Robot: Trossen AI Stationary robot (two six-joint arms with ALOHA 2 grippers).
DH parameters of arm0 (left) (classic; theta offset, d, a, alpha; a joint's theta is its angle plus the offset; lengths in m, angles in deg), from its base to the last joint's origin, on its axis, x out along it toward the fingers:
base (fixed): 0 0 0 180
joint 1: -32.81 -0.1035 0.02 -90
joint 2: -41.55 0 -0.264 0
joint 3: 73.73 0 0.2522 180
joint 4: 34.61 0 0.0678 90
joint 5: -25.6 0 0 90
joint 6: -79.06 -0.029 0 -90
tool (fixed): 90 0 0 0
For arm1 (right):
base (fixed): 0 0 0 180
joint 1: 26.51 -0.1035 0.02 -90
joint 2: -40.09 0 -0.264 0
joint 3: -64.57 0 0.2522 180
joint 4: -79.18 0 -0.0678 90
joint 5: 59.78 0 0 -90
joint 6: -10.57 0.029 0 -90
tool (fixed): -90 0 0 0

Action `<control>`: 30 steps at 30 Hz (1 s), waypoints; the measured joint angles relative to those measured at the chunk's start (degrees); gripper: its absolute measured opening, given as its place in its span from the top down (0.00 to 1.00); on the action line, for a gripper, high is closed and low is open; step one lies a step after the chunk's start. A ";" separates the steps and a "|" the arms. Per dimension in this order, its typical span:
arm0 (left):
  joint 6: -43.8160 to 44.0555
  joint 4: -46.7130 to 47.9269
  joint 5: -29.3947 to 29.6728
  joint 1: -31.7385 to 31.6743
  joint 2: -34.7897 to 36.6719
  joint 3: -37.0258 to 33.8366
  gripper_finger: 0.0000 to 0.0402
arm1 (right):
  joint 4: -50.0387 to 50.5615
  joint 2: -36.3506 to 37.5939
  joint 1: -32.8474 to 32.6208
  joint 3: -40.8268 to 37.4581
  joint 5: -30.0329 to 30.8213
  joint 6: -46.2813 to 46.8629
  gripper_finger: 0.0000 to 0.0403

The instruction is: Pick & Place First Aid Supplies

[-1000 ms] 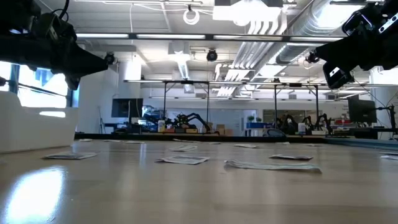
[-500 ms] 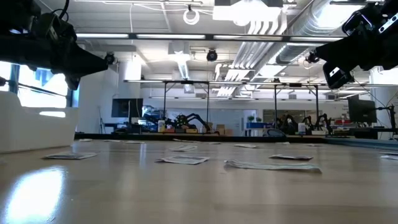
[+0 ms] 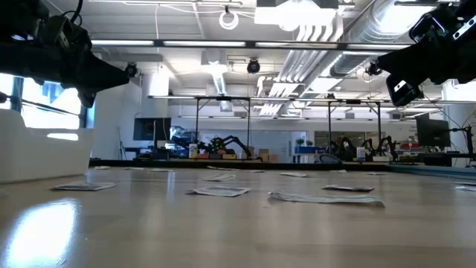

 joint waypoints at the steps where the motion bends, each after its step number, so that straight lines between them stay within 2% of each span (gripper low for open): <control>1: 0.01 0.01 0.01 0.02 0.00 0.02 0.85 | -0.01 0.01 -0.01 -0.01 0.00 0.01 0.99; 8: 0.01 0.01 -0.01 0.00 0.01 0.00 0.85 | 0.01 -0.01 0.01 -0.01 0.03 -0.45 0.99; 14: 0.01 0.00 0.00 0.02 0.01 0.00 0.85 | 0.01 0.01 0.04 0.00 4.83 -18.59 0.99; 19: 0.01 0.01 -0.01 0.02 -0.01 0.01 0.85 | 0.01 -0.04 0.12 -0.02 18.91 -27.67 0.99; 24: 0.01 0.01 -0.01 0.01 0.01 0.01 0.85 | -0.01 -0.04 0.12 -0.01 27.64 -27.85 0.99; 28: 0.01 0.01 -0.01 0.02 0.01 0.00 0.85 | -0.01 -0.04 0.12 -0.01 28.20 -28.13 0.99; 30: -0.02 0.01 -0.01 0.01 0.00 0.01 0.85 | -0.71 -0.04 0.12 -0.01 25.30 -22.29 0.99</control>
